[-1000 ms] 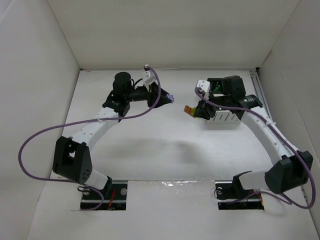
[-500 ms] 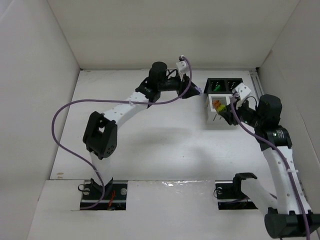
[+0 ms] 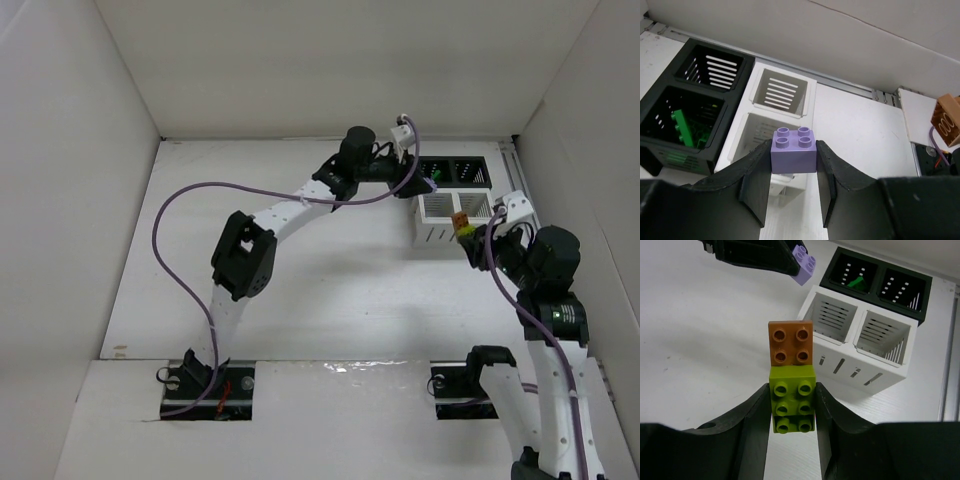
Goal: Sort the legos into containers by color
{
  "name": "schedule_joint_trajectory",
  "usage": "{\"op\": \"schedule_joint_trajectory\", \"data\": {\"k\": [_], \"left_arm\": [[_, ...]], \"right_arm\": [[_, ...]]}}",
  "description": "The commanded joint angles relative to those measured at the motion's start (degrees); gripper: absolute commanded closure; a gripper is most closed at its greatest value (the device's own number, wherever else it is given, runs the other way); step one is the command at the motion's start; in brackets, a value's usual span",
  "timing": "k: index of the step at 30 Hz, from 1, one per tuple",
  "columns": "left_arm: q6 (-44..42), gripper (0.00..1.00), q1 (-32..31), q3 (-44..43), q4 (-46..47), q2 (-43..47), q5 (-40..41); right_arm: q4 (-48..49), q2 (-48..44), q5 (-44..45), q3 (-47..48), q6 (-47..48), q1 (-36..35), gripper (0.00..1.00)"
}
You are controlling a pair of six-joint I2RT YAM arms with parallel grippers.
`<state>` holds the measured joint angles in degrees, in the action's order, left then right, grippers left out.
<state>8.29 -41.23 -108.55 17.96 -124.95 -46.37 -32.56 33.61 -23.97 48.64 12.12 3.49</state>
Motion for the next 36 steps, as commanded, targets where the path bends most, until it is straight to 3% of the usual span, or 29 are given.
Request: {"op": "schedule_joint_trajectory", "data": {"k": [1,5,7,17,23,25,30,34,36], "left_arm": [[1.29,0.89,-1.57,-4.91,2.00,-1.00,1.37],[-0.12,0.88,-2.62,-8.34,-0.29,-3.99,2.95],[-0.12,0.80,-3.24,-8.87,-0.29,-5.39,4.78],[-3.63,0.70,-3.77,-10.53,-1.43,-9.52,11.74],[-3.64,0.33,-3.77,-11.07,-0.90,-9.53,14.81],[-4.34,0.28,-3.77,-11.07,-1.43,-8.92,15.43],[-4.34,0.32,-3.07,-8.98,-0.03,-4.44,11.84],[0.04,0.42,-0.61,-0.91,6.73,3.29,6.22],[6.45,0.52,1.94,2.98,12.09,7.68,2.35]], "right_arm": [[2.14,-0.29,3.22,-0.04,-4.55,0.38,1.00],[2.67,0.23,5.68,0.58,-6.32,0.38,1.00],[3.20,1.28,5.68,1.19,-7.02,0.38,1.00],[4.87,5.24,5.69,3.48,-8.34,0.38,1.00],[7.24,6.47,5.68,2.87,-8.34,0.38,1.00],[8.55,7.00,5.68,2.86,-8.86,0.38,1.00],[12.16,8.84,5.16,1.54,-9.39,0.38,1.00],[16.99,9.98,7.43,1.02,-10.18,0.38,1.00],[20.24,9.99,8.67,0.49,-10.80,0.38,1.00]]}}
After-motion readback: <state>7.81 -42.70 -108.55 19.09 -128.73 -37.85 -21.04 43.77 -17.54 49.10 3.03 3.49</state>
